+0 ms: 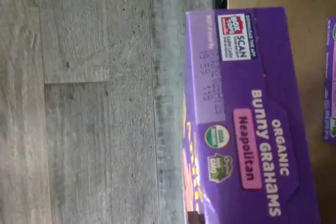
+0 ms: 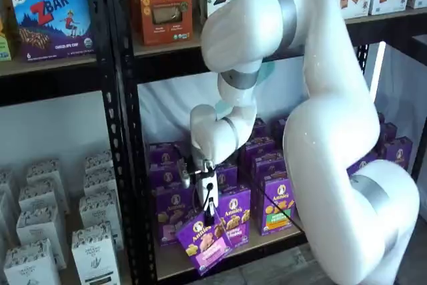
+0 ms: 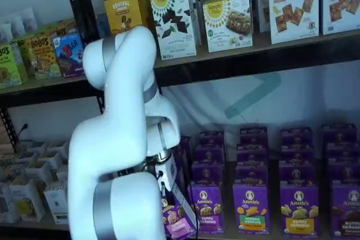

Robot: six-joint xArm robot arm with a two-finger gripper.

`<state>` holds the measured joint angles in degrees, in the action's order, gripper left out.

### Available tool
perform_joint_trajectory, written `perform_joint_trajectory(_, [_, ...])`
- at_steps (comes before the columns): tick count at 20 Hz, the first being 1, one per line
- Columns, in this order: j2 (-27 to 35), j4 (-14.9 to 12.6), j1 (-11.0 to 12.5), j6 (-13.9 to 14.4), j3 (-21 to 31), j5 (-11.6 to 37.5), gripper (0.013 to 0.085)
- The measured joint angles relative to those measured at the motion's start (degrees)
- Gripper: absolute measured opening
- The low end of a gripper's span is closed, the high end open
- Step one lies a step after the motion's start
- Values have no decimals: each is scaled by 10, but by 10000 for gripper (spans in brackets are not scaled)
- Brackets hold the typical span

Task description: Pick up the purple box with a pink patch in the middle, on the bottom shelf, the first box from the left

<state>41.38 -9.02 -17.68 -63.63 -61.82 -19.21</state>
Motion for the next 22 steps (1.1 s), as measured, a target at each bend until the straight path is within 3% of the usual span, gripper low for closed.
perform_joint_trajectory(11, [-95, -23, 11, 11, 102, 2, 330])
perform_joint_trajectory(15, [-127, -47, 19, 25, 131, -3, 330])
perform_joint_trajectory(22, [-180, -39, 33, 3, 172, -18, 330])
